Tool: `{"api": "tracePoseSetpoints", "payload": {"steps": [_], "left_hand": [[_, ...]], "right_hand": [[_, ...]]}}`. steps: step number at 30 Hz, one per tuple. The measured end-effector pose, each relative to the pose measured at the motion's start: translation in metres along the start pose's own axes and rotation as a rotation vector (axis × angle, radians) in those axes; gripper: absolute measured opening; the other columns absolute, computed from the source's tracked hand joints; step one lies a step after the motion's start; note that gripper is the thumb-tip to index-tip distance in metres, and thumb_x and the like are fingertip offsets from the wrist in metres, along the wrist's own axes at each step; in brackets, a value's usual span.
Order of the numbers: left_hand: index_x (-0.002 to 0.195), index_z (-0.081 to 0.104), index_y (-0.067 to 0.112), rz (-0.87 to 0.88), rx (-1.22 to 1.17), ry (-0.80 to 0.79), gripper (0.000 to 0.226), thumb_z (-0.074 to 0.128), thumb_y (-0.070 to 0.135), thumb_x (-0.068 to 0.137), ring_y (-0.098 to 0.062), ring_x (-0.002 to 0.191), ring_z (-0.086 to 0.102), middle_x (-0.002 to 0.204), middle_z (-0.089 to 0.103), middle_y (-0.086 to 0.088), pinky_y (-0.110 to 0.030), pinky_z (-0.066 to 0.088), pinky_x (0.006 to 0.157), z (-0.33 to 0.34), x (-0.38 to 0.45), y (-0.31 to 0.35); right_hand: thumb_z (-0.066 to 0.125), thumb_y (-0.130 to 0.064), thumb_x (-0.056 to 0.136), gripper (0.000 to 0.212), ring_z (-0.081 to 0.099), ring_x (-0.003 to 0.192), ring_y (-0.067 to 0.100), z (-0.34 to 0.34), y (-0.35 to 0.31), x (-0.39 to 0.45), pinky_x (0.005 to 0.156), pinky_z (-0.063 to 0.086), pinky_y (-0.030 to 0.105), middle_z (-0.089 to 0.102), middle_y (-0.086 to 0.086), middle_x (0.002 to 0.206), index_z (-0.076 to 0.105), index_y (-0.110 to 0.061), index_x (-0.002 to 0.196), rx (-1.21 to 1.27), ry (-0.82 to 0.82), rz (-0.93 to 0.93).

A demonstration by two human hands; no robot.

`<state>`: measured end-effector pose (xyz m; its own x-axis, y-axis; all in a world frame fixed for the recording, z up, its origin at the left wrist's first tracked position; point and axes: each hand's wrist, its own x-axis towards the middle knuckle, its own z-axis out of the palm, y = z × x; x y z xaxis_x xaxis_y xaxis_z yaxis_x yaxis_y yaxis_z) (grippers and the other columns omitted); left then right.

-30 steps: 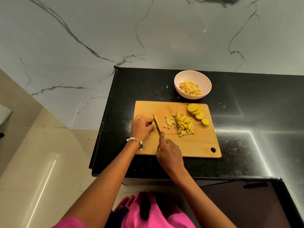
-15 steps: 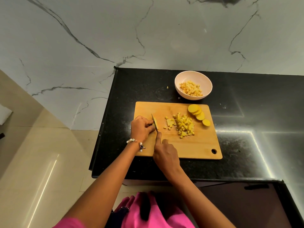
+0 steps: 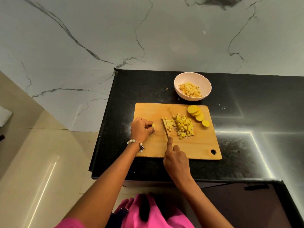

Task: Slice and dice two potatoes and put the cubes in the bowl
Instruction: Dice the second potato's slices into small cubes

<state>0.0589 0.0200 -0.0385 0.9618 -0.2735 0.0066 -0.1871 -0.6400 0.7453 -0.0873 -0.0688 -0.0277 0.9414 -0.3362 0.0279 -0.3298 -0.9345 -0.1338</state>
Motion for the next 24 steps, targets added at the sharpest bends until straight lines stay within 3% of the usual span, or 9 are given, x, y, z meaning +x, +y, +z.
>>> {"api": "tracePoseSetpoints", "payload": {"steps": [2, 5, 7, 12, 14, 19, 21, 24], "left_hand": [[0.1, 0.073, 0.01, -0.007, -0.011, -0.003, 0.034, 0.082, 0.02, 0.069, -0.013, 0.079, 0.062, 0.097, 0.065, -0.005, -0.027, 0.053, 0.079, 0.0, -0.001, 0.0], [0.101, 0.073, 0.011, -0.024, -0.046, -0.006, 0.036, 0.082, 0.02, 0.068, -0.007, 0.075, 0.058, 0.095, 0.064, -0.002, -0.012, 0.048, 0.071, -0.002, -0.002, 0.0], [0.102, 0.072, 0.012, -0.046, -0.076, -0.01, 0.038, 0.083, 0.02, 0.067, -0.001, 0.071, 0.055, 0.092, 0.061, 0.003, -0.003, 0.043, 0.064, -0.004, -0.003, 0.0], [0.103, 0.072, 0.012, -0.056, -0.074, -0.013, 0.038, 0.083, 0.019, 0.068, -0.002, 0.074, 0.055, 0.094, 0.059, 0.004, 0.001, 0.04, 0.061, -0.005, -0.003, -0.002], [0.103, 0.072, 0.011, -0.045, -0.043, -0.001, 0.034, 0.08, 0.019, 0.071, -0.005, 0.081, 0.056, 0.098, 0.063, 0.001, -0.002, 0.039, 0.066, -0.004, -0.003, -0.004], [0.099, 0.073, 0.008, -0.039, -0.056, 0.099, 0.018, 0.069, 0.014, 0.083, -0.016, 0.091, 0.063, 0.1, 0.067, -0.006, -0.025, 0.05, 0.082, -0.001, -0.003, -0.006], [0.093, 0.072, 0.007, -0.077, -0.122, 0.222, 0.011, 0.063, 0.008, 0.086, -0.015, 0.078, 0.066, 0.098, 0.066, -0.008, -0.025, 0.055, 0.074, -0.002, -0.005, -0.008], [0.09, 0.07, 0.007, -0.174, -0.239, 0.334, 0.012, 0.058, 0.005, 0.089, -0.005, 0.058, 0.063, 0.099, 0.065, -0.01, -0.008, 0.049, 0.054, -0.002, -0.008, -0.01]], "right_hand": [[0.07, -0.005, 0.07, 0.069, 0.055, 0.048, 0.03, -0.004, 0.008, 0.005, 0.041, 0.031, 0.032, 0.06, 0.015, 0.072, 0.046, 0.005, 0.134, 0.011, -0.053, 0.019], [0.036, -0.011, 0.094, 0.06, 0.058, 0.083, 0.034, -0.005, 0.013, 0.006, 0.065, 0.039, 0.038, 0.059, 0.017, 0.102, 0.014, -0.005, 0.15, 0.172, -0.065, 0.0], [0.035, -0.012, 0.095, 0.059, 0.056, 0.084, 0.034, -0.008, 0.01, 0.007, 0.065, 0.034, 0.038, 0.06, 0.017, 0.101, 0.015, -0.006, 0.15, 0.226, -0.021, -0.007], [0.035, -0.013, 0.097, 0.055, 0.056, 0.086, 0.035, -0.013, -0.004, 0.014, 0.063, 0.027, 0.034, 0.062, 0.018, 0.102, 0.021, -0.006, 0.149, 0.276, -0.022, -0.062], [0.034, -0.014, 0.097, 0.054, 0.056, 0.086, 0.035, -0.012, -0.008, 0.015, 0.063, 0.028, 0.034, 0.062, 0.018, 0.103, 0.021, -0.006, 0.149, 0.288, -0.039, -0.077], [0.034, -0.015, 0.097, 0.056, 0.056, 0.092, 0.036, -0.008, -0.015, 0.011, 0.066, 0.032, 0.036, 0.06, 0.017, 0.11, 0.017, -0.009, 0.15, 0.276, -0.095, -0.08], [0.033, -0.015, 0.097, 0.057, 0.056, 0.094, 0.035, -0.006, -0.02, 0.007, 0.068, 0.036, 0.037, 0.059, 0.017, 0.112, 0.014, -0.01, 0.15, 0.248, -0.142, -0.094], [0.032, -0.015, 0.096, 0.06, 0.056, 0.094, 0.034, -0.003, -0.022, 0.005, 0.068, 0.037, 0.036, 0.057, 0.016, 0.114, 0.008, -0.011, 0.151, 0.202, -0.192, -0.094]]}}
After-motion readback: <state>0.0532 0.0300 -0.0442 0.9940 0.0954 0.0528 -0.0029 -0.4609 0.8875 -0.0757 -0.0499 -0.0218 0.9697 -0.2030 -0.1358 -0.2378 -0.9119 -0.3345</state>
